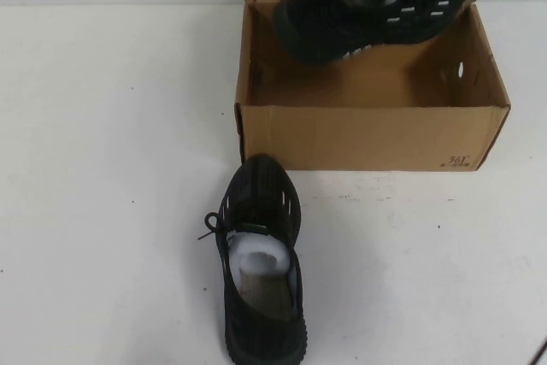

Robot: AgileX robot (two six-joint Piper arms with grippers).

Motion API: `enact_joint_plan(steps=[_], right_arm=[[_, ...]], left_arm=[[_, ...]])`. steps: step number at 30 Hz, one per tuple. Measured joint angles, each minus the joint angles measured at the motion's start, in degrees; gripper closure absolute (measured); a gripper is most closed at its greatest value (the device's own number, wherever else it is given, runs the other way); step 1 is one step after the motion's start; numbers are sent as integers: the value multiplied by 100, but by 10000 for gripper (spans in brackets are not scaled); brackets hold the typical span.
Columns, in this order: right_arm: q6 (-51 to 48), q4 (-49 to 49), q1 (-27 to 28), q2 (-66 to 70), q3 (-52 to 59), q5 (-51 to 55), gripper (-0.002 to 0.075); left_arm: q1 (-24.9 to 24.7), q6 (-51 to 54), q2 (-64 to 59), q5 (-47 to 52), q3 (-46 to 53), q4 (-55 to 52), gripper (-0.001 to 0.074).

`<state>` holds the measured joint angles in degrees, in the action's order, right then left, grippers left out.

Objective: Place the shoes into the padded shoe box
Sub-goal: Place the shoe in the shoe box

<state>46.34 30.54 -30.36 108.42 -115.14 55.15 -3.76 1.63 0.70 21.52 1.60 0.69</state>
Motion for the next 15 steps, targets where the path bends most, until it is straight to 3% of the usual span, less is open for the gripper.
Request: enact_joint_plan(steps=[15], right_arm=[[838,-520,366,1177,-605,-420,708]], left_arm=[[0,0,0,0,0,0,738]])
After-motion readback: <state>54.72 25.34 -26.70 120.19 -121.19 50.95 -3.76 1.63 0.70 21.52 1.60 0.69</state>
